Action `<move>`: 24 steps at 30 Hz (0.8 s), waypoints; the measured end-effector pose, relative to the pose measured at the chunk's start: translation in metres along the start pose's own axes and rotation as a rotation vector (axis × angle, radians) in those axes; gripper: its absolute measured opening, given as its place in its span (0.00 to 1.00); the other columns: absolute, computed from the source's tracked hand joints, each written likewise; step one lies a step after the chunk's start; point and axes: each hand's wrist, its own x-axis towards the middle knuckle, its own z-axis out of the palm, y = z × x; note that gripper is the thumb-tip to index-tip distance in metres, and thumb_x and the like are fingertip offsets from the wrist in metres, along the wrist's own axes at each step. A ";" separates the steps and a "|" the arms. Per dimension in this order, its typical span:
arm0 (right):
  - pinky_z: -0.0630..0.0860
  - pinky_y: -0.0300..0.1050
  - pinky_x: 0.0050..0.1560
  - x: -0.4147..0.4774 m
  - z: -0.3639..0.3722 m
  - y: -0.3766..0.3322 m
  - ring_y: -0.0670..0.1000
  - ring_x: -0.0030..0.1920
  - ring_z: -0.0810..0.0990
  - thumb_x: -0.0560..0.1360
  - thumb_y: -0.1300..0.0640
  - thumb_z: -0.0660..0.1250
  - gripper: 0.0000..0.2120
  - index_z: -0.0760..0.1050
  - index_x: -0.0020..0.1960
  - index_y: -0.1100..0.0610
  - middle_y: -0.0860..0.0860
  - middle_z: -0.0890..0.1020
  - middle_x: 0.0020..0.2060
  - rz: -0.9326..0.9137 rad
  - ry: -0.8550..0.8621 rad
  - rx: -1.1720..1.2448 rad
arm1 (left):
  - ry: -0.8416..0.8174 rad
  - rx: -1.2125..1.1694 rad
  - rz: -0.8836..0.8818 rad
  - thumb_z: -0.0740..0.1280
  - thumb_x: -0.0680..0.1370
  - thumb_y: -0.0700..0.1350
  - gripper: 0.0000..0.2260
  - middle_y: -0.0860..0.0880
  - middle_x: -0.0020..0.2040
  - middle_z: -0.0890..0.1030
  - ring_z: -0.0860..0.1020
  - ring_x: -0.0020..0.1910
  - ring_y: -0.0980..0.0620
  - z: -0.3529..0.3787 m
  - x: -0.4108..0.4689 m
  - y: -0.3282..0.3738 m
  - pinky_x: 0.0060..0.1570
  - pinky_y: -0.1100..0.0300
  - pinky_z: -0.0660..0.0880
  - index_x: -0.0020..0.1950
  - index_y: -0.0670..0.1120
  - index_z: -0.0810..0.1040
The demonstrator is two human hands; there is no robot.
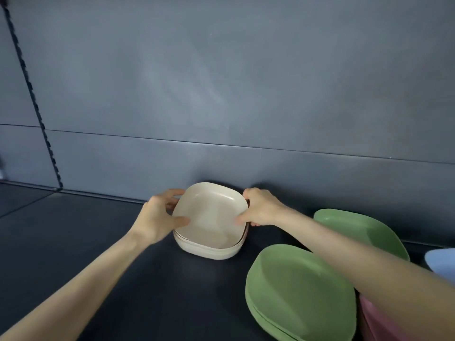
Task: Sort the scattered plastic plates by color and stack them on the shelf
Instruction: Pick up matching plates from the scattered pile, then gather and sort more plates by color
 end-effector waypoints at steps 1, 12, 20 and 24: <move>0.81 0.51 0.43 0.002 0.001 0.000 0.58 0.39 0.81 0.63 0.54 0.75 0.18 0.74 0.47 0.61 0.56 0.82 0.44 0.014 -0.009 -0.041 | -0.035 -0.007 -0.008 0.76 0.65 0.34 0.25 0.51 0.49 0.82 0.80 0.49 0.53 -0.001 0.003 -0.004 0.48 0.61 0.74 0.59 0.50 0.77; 0.74 0.48 0.50 -0.011 -0.004 -0.010 0.56 0.51 0.78 0.71 0.45 0.70 0.21 0.76 0.56 0.59 0.54 0.80 0.50 0.100 -0.021 -0.223 | -0.331 0.271 0.206 0.72 0.73 0.49 0.22 0.53 0.63 0.73 0.72 0.65 0.53 -0.014 0.021 -0.003 0.62 0.61 0.68 0.65 0.49 0.73; 0.69 0.50 0.64 -0.083 -0.061 0.000 0.56 0.64 0.71 0.73 0.49 0.69 0.24 0.70 0.66 0.55 0.53 0.71 0.65 0.156 0.473 -0.261 | -0.239 0.315 0.737 0.67 0.75 0.53 0.23 0.52 0.66 0.72 0.67 0.67 0.51 0.005 0.026 0.081 0.66 0.55 0.64 0.68 0.49 0.70; 0.69 0.52 0.64 -0.142 -0.097 0.020 0.55 0.66 0.69 0.73 0.53 0.69 0.23 0.70 0.66 0.55 0.51 0.70 0.65 0.229 0.638 -0.333 | -0.244 0.292 0.945 0.66 0.76 0.55 0.24 0.52 0.66 0.72 0.66 0.67 0.51 0.033 0.014 0.135 0.67 0.54 0.63 0.70 0.50 0.68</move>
